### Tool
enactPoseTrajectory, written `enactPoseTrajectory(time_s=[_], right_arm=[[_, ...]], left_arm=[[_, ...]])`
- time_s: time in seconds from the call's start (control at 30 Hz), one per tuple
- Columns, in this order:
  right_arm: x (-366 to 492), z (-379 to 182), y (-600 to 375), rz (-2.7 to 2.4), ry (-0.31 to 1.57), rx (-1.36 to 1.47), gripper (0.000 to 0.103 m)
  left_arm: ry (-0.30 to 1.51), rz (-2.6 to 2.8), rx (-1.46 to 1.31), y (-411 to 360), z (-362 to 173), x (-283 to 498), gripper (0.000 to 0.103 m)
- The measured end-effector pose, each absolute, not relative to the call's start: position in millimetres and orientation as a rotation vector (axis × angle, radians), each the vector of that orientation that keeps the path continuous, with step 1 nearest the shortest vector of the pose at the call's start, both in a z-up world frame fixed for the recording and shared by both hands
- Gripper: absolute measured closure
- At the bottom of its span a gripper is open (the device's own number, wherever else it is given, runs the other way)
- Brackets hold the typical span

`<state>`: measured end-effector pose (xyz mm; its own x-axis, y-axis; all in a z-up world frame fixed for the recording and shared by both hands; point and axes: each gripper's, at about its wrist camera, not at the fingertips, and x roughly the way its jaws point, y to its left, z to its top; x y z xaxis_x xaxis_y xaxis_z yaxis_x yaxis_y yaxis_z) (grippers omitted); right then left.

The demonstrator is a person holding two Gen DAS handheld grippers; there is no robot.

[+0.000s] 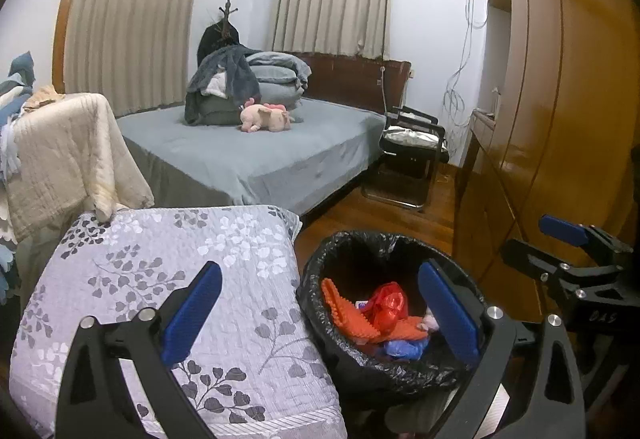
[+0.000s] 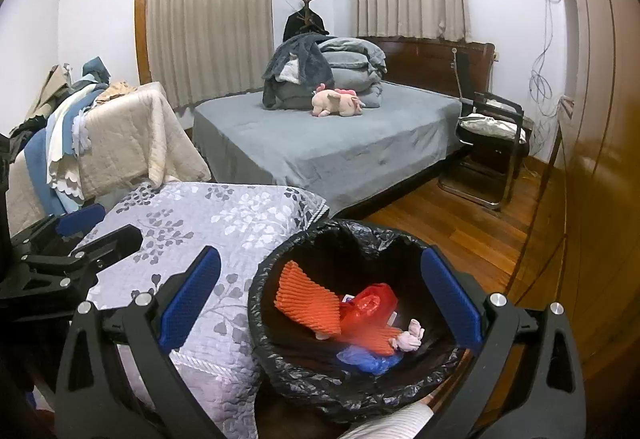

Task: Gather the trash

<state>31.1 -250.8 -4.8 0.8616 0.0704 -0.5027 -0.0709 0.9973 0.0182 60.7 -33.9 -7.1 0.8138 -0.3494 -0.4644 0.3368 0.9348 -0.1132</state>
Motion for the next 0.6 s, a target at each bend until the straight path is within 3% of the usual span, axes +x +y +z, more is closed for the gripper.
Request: enactPoseTrajectory(time_s=[0.6], right_arm=[[28.4,-1.5,-241.6,0.082,0.529,0.002,0.005]], left_arm=[[0.484,-0.363,-0.024,-28.7,-4.2,52.7,0.006]])
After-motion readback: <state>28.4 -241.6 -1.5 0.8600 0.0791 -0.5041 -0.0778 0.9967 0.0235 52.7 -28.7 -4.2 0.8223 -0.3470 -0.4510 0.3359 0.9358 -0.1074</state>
